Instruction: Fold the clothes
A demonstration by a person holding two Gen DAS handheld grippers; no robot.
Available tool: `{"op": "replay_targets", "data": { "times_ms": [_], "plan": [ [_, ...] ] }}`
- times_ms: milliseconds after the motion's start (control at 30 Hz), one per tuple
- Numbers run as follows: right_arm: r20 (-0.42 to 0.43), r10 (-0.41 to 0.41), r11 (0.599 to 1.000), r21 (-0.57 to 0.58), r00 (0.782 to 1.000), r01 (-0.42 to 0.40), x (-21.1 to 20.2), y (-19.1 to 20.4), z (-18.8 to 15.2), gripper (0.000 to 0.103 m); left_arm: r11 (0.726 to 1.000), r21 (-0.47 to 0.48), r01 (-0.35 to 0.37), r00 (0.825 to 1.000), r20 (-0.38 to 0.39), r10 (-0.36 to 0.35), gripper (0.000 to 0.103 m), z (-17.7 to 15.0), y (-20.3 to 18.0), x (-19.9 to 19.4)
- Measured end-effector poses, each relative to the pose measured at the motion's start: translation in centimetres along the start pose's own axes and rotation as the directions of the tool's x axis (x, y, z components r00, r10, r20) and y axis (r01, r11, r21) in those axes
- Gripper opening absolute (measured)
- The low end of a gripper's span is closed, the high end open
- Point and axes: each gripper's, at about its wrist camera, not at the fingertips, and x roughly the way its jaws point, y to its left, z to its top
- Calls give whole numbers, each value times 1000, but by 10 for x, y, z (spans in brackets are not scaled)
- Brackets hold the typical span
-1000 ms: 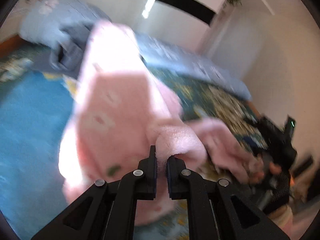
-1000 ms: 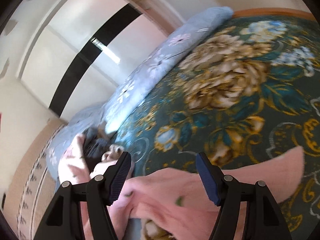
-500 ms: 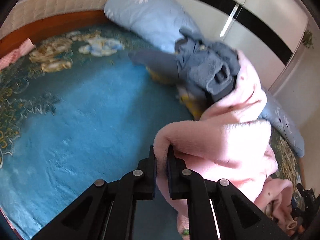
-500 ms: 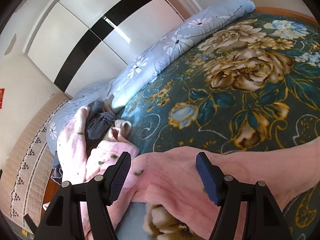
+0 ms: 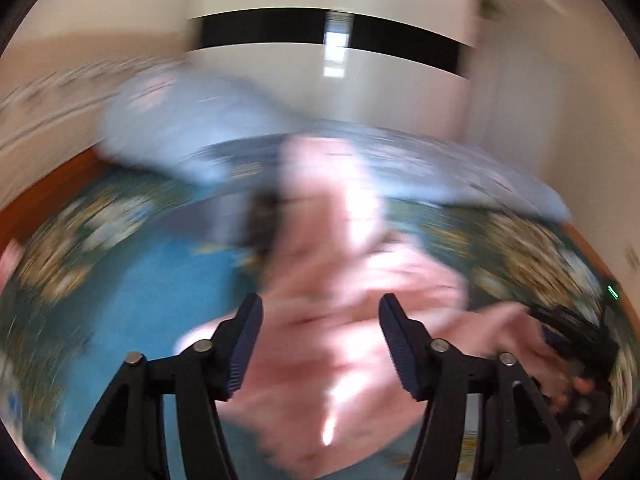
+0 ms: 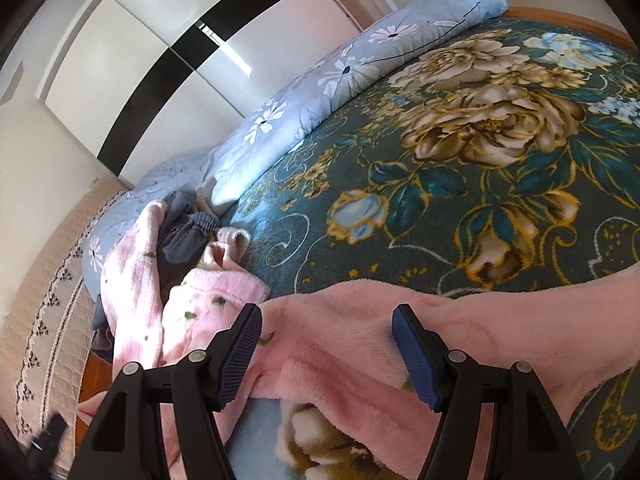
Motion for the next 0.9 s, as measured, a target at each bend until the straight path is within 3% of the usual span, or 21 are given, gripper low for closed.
{"op": "replay_targets", "data": {
  "times_ms": [167,233,367,500,600,633,667,733,900],
  "plan": [
    [2,9,1000,29,1000,-9,-1,-6,2,72,967,239,85,988,-147,-50,64,11,-98,81],
    [-4,14,999,40,1000,-14,-1,-10,3,72,948,307,81,978,-208,-16,64,3,-122,118],
    [-71,38,999,16,997,-37,7,-5,3,77,933,359,34,959,-276,71,64,-11,-138,168],
    [-127,55,998,-14,990,-57,14,5,0,78,917,399,7,946,-299,123,64,-25,-144,190],
    [-131,53,998,-12,990,-55,16,7,-2,78,913,407,-28,949,-275,152,64,-28,-143,192],
    [-130,54,999,-3,990,-54,16,5,-2,78,924,381,-30,952,-270,143,56,-25,-138,189],
    [-130,54,999,5,990,-54,16,4,-2,78,935,354,-32,955,-265,133,35,-22,-134,186],
    [-126,54,998,25,991,-51,16,0,-2,78,953,299,-35,960,-255,115,15,-15,-125,180],
    [-118,57,998,33,991,-54,13,-1,0,78,978,206,25,990,-144,5,11,13,-96,125]
  ]
}}
